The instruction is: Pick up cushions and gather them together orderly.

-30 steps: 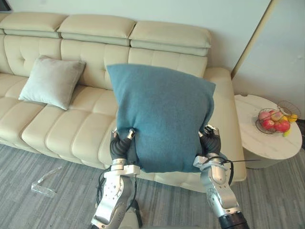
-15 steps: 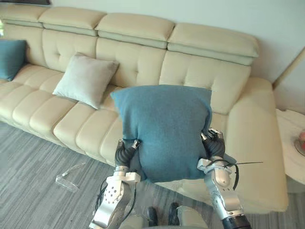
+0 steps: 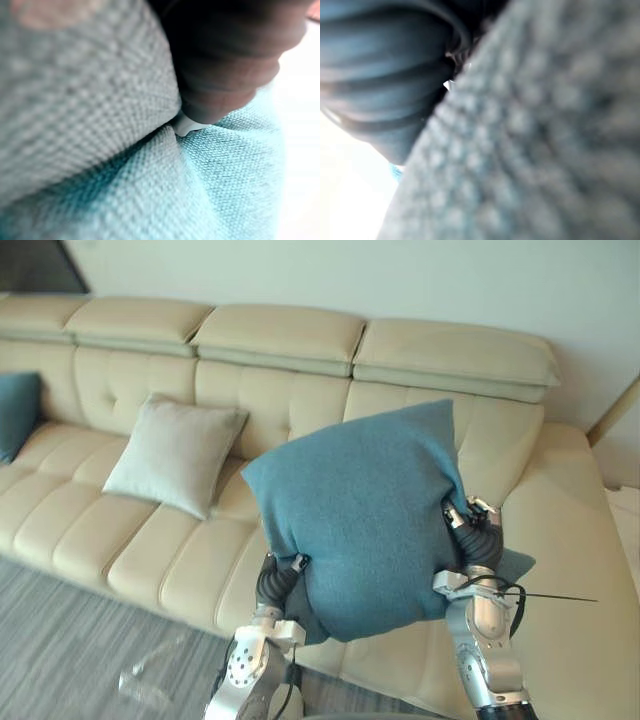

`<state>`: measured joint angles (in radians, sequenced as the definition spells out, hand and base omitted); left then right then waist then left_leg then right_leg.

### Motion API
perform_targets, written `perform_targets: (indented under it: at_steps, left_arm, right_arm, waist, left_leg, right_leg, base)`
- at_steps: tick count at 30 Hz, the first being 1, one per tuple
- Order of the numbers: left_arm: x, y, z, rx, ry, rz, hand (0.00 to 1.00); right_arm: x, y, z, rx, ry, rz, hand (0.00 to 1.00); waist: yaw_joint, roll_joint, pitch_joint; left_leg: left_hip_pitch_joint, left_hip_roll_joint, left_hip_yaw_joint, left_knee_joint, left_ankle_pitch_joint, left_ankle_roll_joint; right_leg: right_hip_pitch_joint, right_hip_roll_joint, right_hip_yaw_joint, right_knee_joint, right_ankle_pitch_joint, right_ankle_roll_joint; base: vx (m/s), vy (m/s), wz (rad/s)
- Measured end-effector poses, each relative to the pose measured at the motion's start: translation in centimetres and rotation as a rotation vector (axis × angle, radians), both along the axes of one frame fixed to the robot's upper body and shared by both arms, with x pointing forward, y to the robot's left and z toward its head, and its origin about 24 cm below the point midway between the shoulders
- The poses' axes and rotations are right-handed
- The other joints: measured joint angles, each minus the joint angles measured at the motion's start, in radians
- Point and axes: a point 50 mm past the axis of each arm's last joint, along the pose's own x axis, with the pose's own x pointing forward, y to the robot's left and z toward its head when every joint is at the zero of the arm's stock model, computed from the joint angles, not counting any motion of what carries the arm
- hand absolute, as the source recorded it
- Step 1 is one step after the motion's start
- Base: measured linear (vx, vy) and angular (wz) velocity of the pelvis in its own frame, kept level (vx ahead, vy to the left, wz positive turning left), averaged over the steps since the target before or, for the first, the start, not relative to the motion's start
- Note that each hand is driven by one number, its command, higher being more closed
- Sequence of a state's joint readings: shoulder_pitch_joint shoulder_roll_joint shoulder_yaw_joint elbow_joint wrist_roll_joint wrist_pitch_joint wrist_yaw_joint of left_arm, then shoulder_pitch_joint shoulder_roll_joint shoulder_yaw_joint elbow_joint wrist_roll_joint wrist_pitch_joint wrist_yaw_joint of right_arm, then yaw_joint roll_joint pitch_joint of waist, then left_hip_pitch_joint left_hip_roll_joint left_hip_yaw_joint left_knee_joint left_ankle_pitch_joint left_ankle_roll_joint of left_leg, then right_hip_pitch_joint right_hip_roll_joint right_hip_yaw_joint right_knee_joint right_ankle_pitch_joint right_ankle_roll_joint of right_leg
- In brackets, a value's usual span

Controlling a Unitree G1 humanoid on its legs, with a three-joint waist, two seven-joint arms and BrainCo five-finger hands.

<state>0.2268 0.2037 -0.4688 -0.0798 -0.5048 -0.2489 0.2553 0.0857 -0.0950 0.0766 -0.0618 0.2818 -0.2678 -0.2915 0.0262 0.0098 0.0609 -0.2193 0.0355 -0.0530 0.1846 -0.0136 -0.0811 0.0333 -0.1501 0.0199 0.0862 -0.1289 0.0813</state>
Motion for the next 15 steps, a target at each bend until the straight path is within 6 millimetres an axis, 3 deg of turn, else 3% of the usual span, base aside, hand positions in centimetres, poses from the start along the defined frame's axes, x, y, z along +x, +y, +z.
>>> perform_targets:
  at_steps: [3, 7, 11, 15]
  left_arm:
    - [-0.7, 0.1, -0.6, -0.006, 0.037, 0.008, 1.00]
    - [-0.6, 0.1, -0.4, -0.010, 0.027, 0.007, 1.00]
    - [-0.1, -0.2, -0.1, -0.008, 0.012, -0.010, 1.00]
    - [0.5, -0.4, 0.4, -0.005, -0.014, -0.019, 1.00]
  right_arm:
    - [-0.1, 0.3, -0.3, 0.001, 0.024, 0.023, 1.00]
    - [-0.1, 0.2, -0.1, -0.007, 0.011, 0.030, 1.00]
    - [-0.1, -0.2, 0.0, -0.039, 0.014, 0.032, 1.00]
    - [0.0, -0.4, -0.1, -0.050, 0.014, 0.032, 1.00]
  waist:
    - [0.013, -0.002, 0.000]
    - [0.013, -0.010, -0.004]
    - [-0.009, -0.014, -0.001]
    - [-0.020, -0.028, -0.003]
  left_leg:
    - [0.011, 0.002, 0.103, 0.077, -0.080, 0.032]
    - [0.012, 0.010, 0.187, 0.132, -0.157, 0.032]
    - [0.028, 0.017, 0.216, 0.130, -0.150, 0.051]
    - [0.043, 0.007, 0.202, 0.124, -0.136, 0.054]
  right_leg:
    - [-0.026, -0.019, 0.087, 0.022, 0.034, 0.030]
    - [-0.096, -0.021, 0.146, 0.119, 0.013, 0.033]
    - [-0.170, -0.014, 0.140, 0.244, 0.018, 0.029]
    - [-0.134, -0.032, 0.080, 0.190, 0.015, 0.025]
  base:
    - [0.06, 0.288, -0.96]
    - [-0.01, 0.131, -0.75]
    - [0.00, 0.040, -0.28]
    - [0.00, 0.001, 0.05]
